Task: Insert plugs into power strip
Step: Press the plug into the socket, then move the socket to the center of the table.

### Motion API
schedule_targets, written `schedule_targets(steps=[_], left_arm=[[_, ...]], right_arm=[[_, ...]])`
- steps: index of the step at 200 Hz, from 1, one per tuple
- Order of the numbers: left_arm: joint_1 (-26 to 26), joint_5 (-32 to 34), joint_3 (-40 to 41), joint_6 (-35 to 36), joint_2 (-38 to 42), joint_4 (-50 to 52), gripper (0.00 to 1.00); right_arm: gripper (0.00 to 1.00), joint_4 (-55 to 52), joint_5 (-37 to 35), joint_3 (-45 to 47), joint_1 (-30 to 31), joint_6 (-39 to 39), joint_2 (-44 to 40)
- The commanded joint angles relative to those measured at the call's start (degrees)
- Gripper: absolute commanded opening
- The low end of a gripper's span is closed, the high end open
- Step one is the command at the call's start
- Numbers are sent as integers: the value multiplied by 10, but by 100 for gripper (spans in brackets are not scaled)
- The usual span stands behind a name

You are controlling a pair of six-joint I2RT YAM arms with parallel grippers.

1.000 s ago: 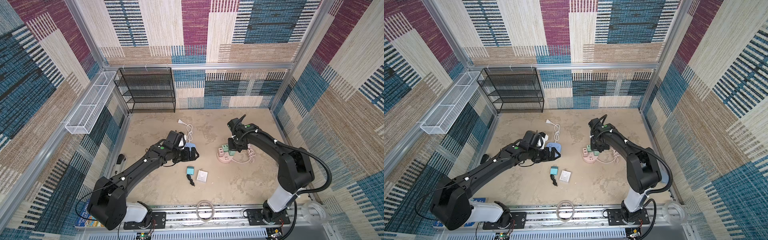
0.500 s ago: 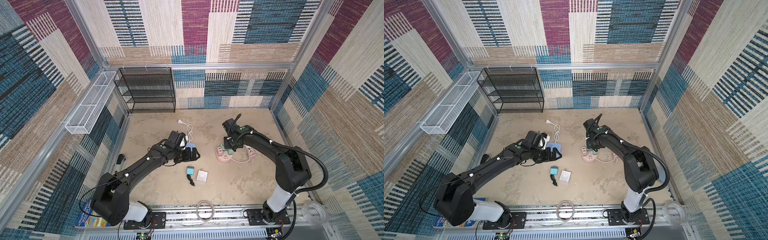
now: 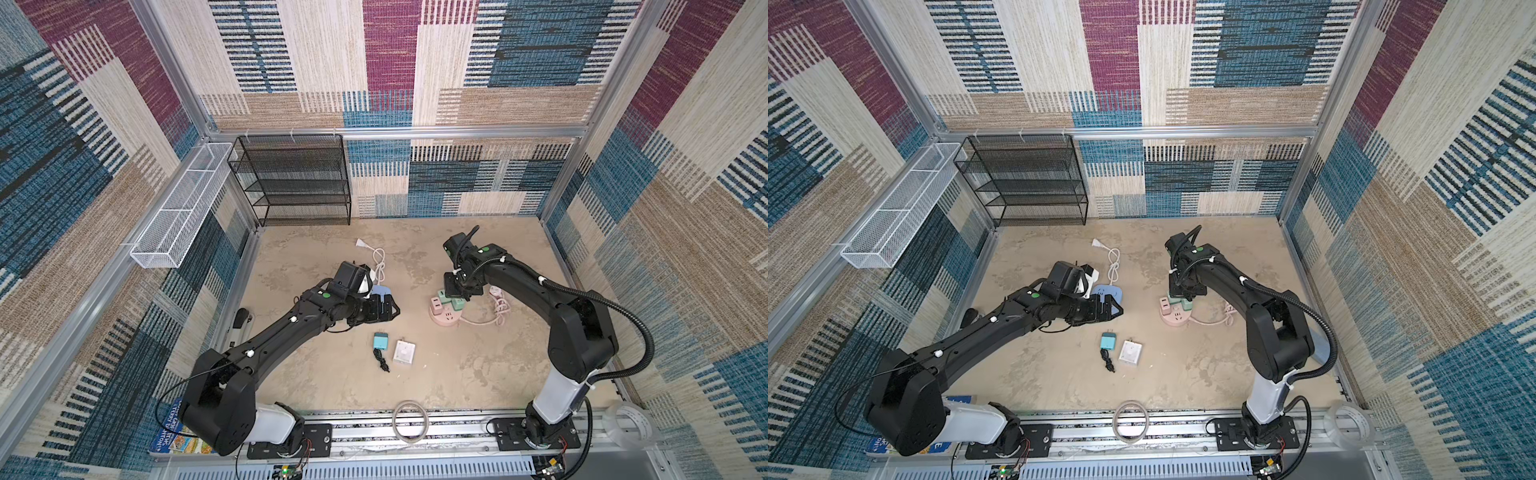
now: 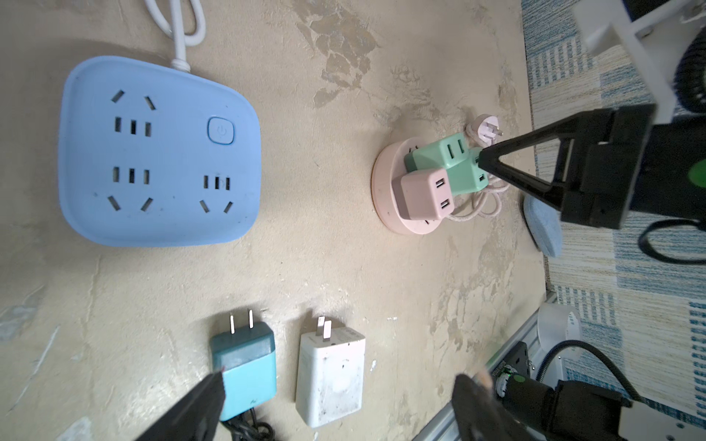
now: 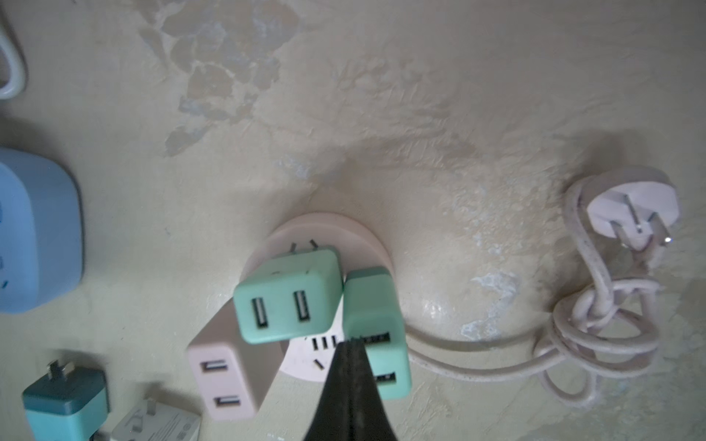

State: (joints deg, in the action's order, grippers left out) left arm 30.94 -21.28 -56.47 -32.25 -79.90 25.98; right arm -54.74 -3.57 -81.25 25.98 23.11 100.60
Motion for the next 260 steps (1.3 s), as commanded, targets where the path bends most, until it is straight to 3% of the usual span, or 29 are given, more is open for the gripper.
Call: schedule_targets(steps=[1, 35, 53, 67, 119, 165, 199, 260], left_arm=[[0, 7, 0, 5, 10, -1, 98], [-1, 42, -15, 23, 5, 13, 100], [-3, 100, -39, 39, -15, 25, 100], [-14, 124, -69, 47, -47, 28, 100], [-67, 131, -191, 57, -181, 28, 100], [-95, 75, -275, 31, -289, 26, 100], [-96, 44, -283, 5, -326, -6, 98], [-97, 17, -265, -29, -362, -40, 86]], right_arm=[[5, -36, 16, -22, 0, 4, -23], [12, -44, 14, -33, 2, 10, -59], [37, -5, 19, -8, 17, 8, -94], [45, 32, 35, 15, 30, 10, -117], [45, 75, 63, 55, 42, 19, -133], [44, 104, 81, 84, 43, 26, -149], [40, 110, 84, 89, 43, 25, -158], [39, 116, 82, 114, 44, 25, -179]])
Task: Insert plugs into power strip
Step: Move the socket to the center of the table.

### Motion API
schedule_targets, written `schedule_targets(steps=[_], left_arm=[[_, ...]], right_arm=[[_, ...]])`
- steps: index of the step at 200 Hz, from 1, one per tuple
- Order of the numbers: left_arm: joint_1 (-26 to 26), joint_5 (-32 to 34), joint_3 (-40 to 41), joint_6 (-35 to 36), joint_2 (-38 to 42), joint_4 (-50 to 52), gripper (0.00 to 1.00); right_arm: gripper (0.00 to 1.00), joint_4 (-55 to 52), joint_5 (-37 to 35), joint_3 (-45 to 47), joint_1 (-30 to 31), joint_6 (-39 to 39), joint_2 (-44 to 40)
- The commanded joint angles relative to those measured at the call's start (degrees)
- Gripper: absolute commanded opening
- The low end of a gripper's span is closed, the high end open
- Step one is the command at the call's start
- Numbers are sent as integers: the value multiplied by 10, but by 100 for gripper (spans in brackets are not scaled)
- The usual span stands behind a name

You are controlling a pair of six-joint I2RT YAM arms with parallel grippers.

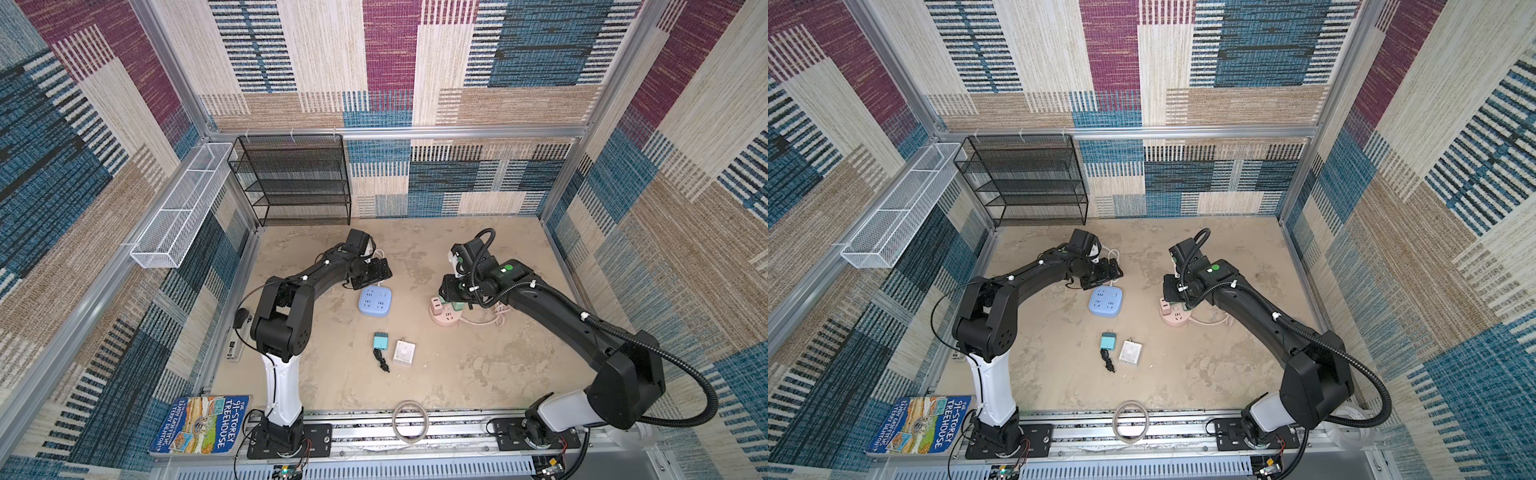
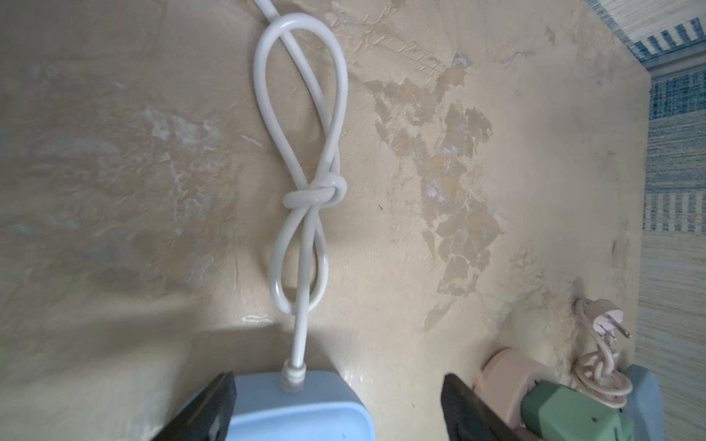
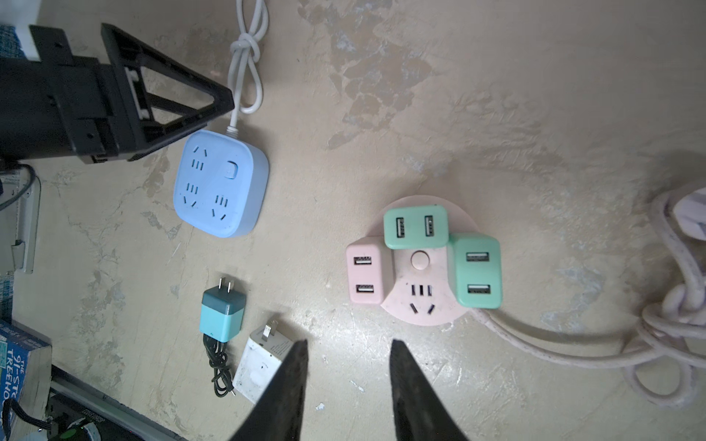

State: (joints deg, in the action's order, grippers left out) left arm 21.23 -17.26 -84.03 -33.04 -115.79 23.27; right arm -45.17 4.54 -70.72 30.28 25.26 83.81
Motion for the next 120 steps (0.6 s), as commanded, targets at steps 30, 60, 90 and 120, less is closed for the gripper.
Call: schedule_targets(steps=[30, 60, 90, 120], left_arm=[[0, -23, 42, -31, 9, -24, 84], [0, -18, 86, -33, 39, -40, 85], [0, -2, 101, -26, 65, -32, 87], [2, 21, 108, -11, 109, 1, 91]], right_arm=[[39, 26, 4, 22, 1, 5, -16], [37, 31, 7, 26, 0, 6, -18], [38, 37, 13, 26, 0, 10, -16], [40, 40, 9, 33, 12, 19, -23]])
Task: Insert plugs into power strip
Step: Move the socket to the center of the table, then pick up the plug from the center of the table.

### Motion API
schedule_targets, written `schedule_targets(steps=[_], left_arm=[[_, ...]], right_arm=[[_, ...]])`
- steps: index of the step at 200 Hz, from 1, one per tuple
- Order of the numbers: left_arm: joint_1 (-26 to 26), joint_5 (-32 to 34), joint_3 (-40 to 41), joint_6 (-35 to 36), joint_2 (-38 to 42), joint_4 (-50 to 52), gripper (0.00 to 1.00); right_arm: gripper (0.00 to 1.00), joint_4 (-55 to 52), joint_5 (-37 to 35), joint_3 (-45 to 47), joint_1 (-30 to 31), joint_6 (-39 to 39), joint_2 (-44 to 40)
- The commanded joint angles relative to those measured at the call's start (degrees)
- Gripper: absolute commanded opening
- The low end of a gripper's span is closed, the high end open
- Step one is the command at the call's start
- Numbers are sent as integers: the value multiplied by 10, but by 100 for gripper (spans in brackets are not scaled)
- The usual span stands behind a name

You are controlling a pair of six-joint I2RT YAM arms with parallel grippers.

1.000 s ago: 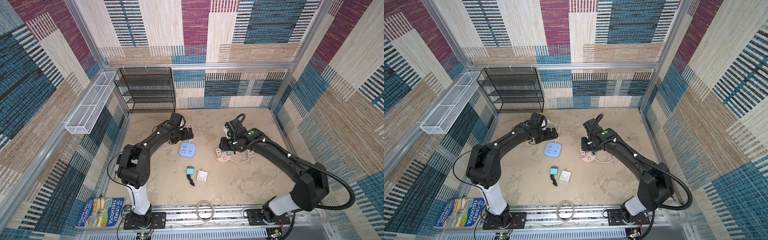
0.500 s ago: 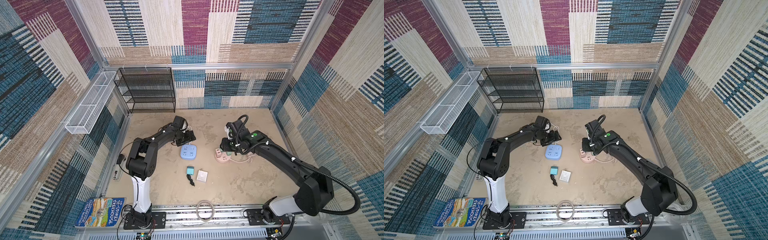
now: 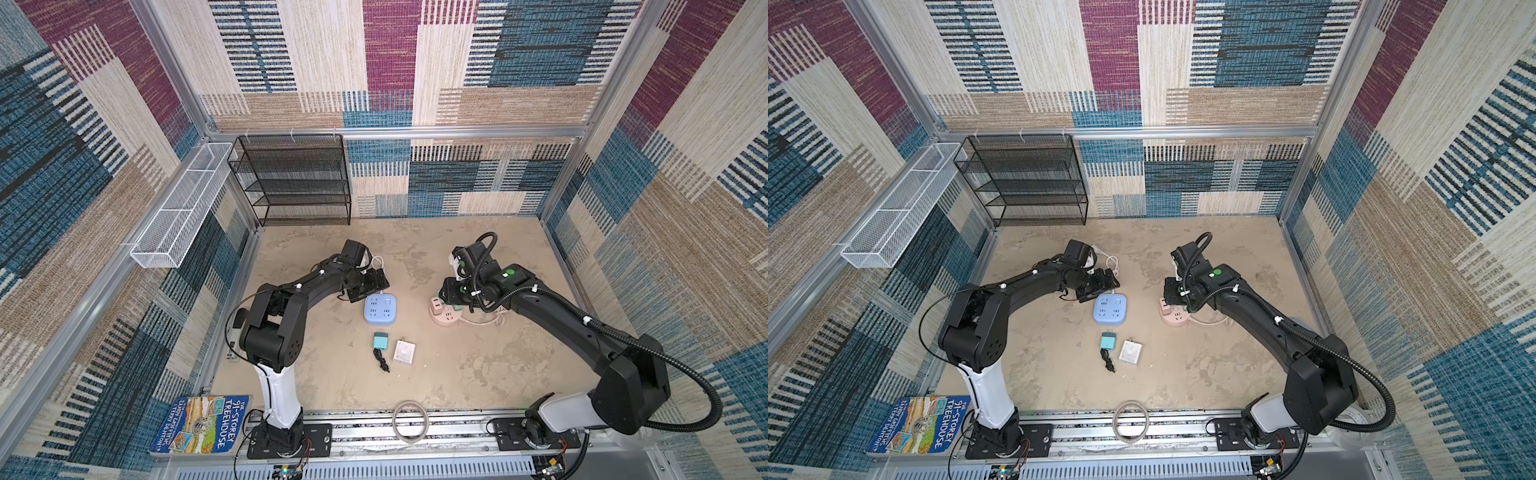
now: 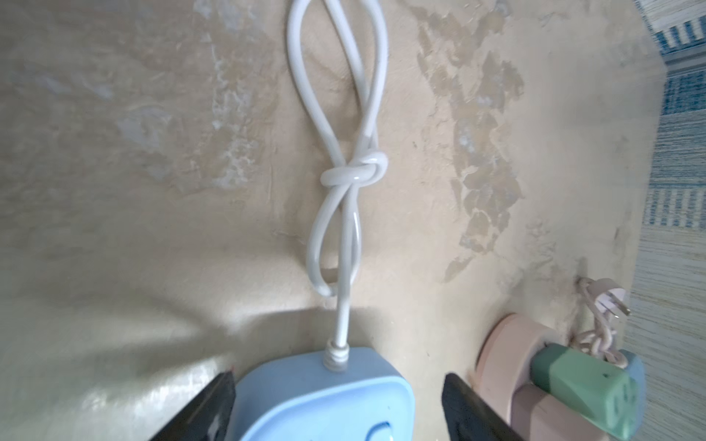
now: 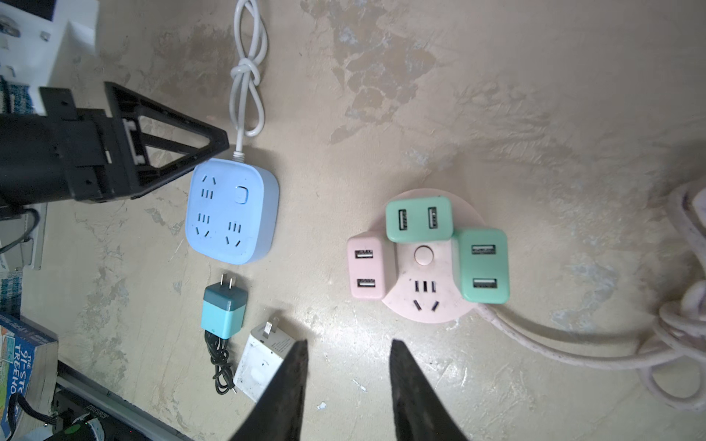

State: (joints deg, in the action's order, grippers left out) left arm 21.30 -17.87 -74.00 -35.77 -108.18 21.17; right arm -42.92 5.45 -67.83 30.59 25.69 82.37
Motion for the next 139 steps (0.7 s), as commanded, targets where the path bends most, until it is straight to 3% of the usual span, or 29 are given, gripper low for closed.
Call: schedule_targets(steps=[1, 37, 75, 104, 139], left_arm=[[2, 29, 8, 17, 35, 24, 91], [28, 94, 66, 37, 115, 90, 89], [98, 176, 122, 38, 193, 152, 88], [131, 180, 146, 24, 219, 163, 86], [152, 181, 144, 18, 204, 165, 72]], right_arm=[[40, 18, -1, 5, 9, 14, -9], [40, 34, -12, 17, 27, 31, -24], [31, 101, -43, 54, 35, 61, -78], [31, 123, -28, 54, 35, 64, -91], [31, 133, 8, 51, 35, 55, -85]])
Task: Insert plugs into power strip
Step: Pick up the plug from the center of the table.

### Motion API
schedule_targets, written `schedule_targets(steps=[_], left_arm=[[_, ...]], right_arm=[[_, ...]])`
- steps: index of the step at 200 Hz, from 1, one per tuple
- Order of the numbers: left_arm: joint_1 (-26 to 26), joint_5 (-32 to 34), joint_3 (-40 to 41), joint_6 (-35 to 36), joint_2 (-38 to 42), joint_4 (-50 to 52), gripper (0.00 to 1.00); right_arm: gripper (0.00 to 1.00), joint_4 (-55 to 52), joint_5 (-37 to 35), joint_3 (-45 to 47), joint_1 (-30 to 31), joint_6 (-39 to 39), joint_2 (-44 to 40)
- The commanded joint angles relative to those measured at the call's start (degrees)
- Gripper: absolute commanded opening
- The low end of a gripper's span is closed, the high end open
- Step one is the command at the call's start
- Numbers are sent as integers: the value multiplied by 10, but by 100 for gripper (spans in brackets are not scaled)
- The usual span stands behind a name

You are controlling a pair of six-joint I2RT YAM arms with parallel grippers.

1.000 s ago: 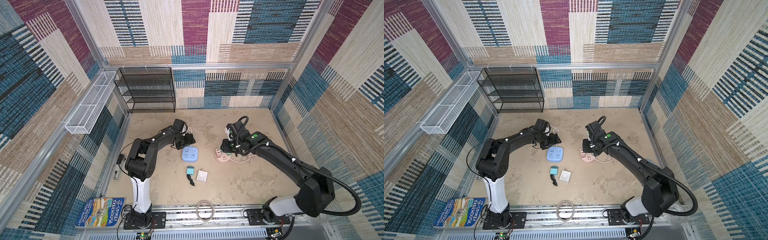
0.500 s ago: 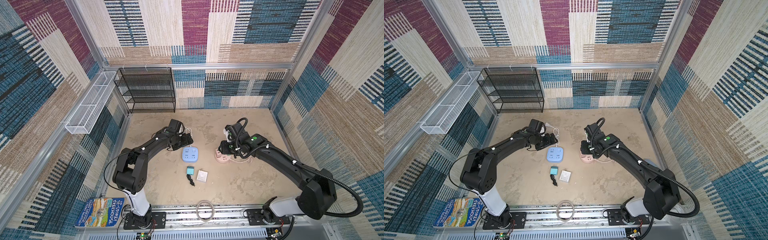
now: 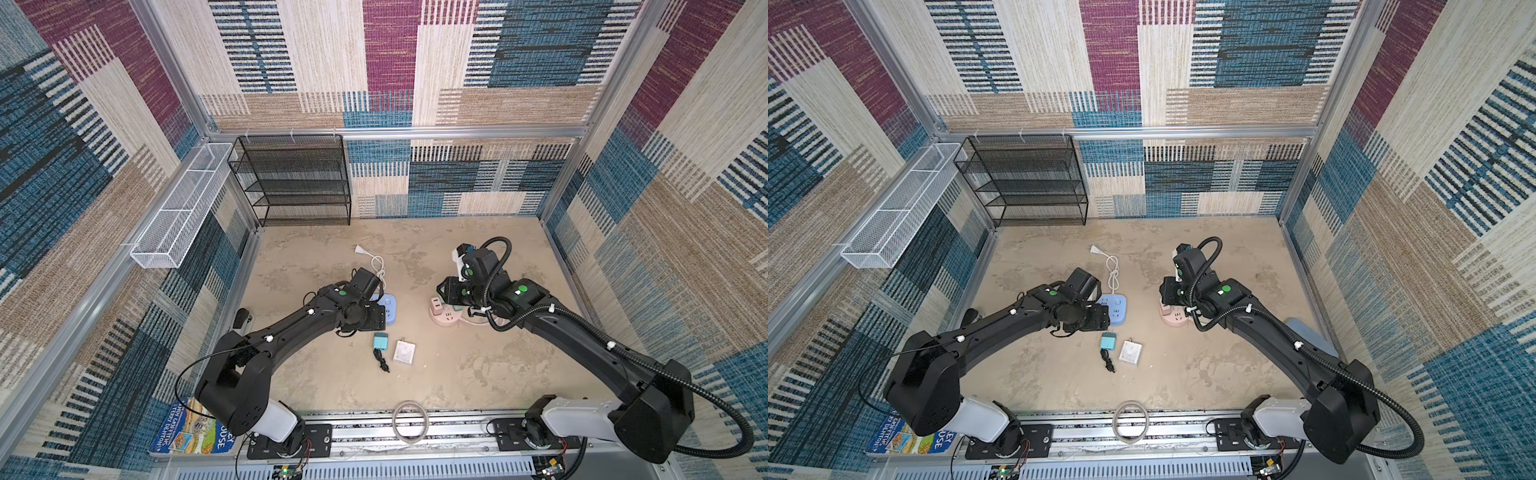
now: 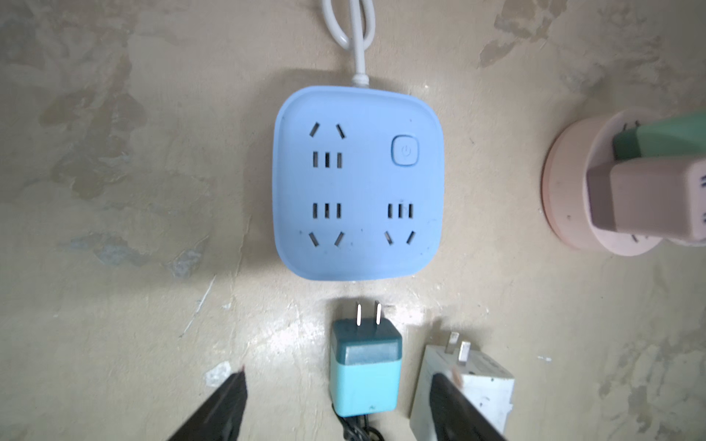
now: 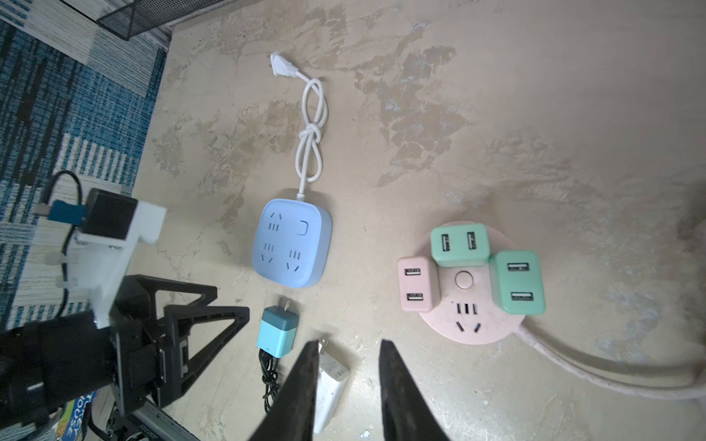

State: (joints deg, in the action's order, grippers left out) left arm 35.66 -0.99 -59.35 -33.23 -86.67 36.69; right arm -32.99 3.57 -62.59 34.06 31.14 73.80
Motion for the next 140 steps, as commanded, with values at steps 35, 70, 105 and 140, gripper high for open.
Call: schedule_targets(steps=[35, 70, 105, 140], left_arm=[[30, 10, -25, -1, -45, 11, 57], [45, 1, -35, -4, -68, 16, 61], [59, 24, -70, 0, -98, 69, 66], [67, 27, -108, 5, -143, 116, 66]], right_arm=[[31, 46, 33, 2, 1, 0, 0], [31, 48, 39, 6, 1, 1, 1], [32, 46, 38, 8, 1, -2, 2], [32, 48, 34, 12, 1, -6, 5]])
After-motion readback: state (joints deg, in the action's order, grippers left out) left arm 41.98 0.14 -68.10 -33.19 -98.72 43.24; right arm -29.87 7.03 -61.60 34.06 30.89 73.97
